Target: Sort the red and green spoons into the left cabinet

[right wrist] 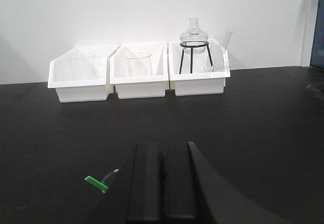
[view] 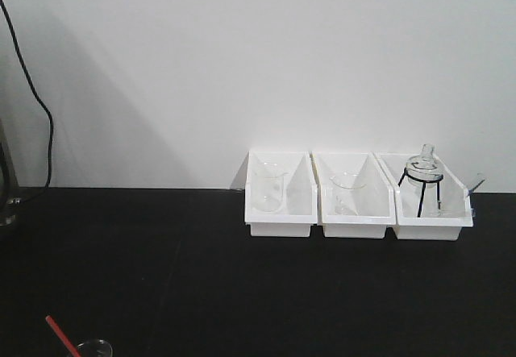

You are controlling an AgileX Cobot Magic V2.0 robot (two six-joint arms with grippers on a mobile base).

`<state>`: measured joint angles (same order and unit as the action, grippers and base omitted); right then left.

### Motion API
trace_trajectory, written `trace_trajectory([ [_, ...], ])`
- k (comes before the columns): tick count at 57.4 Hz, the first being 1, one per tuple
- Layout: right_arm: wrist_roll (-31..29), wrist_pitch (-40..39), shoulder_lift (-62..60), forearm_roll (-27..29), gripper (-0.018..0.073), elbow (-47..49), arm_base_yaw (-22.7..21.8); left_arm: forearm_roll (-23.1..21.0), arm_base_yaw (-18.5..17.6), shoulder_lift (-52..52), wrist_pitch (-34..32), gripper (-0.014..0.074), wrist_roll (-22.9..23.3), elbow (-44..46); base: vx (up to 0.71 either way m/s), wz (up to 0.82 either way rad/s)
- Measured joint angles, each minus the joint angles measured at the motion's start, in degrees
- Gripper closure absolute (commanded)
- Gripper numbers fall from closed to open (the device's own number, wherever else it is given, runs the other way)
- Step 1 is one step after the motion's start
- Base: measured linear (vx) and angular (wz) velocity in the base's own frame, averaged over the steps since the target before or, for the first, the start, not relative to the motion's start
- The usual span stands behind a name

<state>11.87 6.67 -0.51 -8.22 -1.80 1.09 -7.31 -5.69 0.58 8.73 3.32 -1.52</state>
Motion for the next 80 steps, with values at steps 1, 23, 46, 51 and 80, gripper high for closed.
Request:
trace_trajectory([
  [1, 0.0, 0.0, 0.0, 0.0, 0.0562, 0.0, 0.0, 0.0, 0.0, 0.0, -0.15, 0.0597, 0.0, 0.0, 0.0, 0.0],
  [23, 0.11, -7.91, 0.0, 0.4, 0.0562, 1.98, 0.0, -0.02, 0.0, 0.0, -5.4, 0.0597, 5.97, 3.59, 0.0, 0.0],
  [46, -4.73, 10.17, 21.42, 0.52, 0.0562, 34.29, 0.0, 0.08, 0.0, -25.42, 2.3, 0.0597, 0.58, 28.73, 0.0, 0.0],
  [51, -5.05, 11.26, 27.95, 0.52, 0.0562, 38.22, 0.0, 0.08, 0.0, -32.18, 2.43, 0.0597, -0.85, 32.54, 0.0, 0.0],
  [80, -5.65, 12.89, 39.33, 2.61, 0.0332, 40.14, 0.0, 0.13, 0.0, -49.19, 1.68, 0.0317, -6.48, 35.12, 0.0, 0.0],
])
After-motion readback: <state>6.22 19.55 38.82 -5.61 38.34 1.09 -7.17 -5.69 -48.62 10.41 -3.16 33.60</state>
